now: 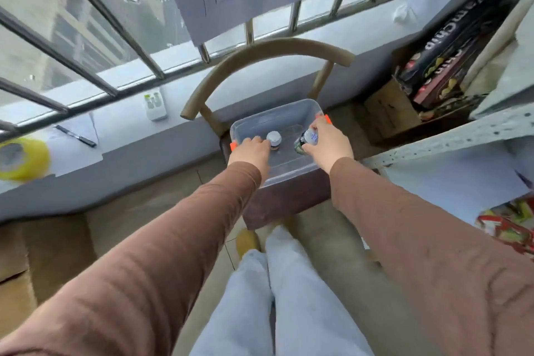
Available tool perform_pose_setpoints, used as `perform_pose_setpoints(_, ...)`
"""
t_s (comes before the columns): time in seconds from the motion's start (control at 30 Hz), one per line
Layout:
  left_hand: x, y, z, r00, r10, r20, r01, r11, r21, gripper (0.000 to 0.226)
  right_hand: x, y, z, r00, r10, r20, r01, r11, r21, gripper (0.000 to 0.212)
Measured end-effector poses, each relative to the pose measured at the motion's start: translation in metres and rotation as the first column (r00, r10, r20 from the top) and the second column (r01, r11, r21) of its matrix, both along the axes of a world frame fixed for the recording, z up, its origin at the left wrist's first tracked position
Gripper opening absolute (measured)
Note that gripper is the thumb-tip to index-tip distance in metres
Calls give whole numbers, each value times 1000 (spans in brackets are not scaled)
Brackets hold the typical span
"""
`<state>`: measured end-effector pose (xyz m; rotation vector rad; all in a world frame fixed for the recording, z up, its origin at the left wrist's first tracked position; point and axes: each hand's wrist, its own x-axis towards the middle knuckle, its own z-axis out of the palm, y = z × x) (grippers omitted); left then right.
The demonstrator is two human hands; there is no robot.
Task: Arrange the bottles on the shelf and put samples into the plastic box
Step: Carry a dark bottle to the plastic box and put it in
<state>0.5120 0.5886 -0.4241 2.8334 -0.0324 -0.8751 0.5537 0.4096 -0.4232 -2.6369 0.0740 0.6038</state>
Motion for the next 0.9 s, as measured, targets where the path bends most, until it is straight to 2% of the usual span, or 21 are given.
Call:
perform_pose_setpoints(0.17,30,-8,-51,997,-39,-60,43,997,58,42,37,2,-75,998,36,-55,-40,995,-87,36)
perform_pose_setpoints(0.27,43,-15,-81,995,-50,-85,54,998,43,45,51,0,-114,992,82,-93,-95,986,-137,40)
perform_pose_setpoints(0.33,49,-19,-96,995,-73,-68,75,997,29,42,58,2,-131,986,110,-126,-132,973,-190,41)
perform_pose_setpoints(0.5,56,-19,-120,993,-89,-74,91,996,23,39,65,12,-159,971,157,-179,-193,960,-205,36)
perform_pose_setpoints(0.73,55,-17,-116,989,-119,-87,121,992,21,39,53,8,-147,979,112,-173,-141,976,-166,44)
perform_pose_setpoints(0.9,52,-16,-73,988,-152,-36,153,988,29,37,30,-10,-90,1000,0,-8,-1,998,-62,38)
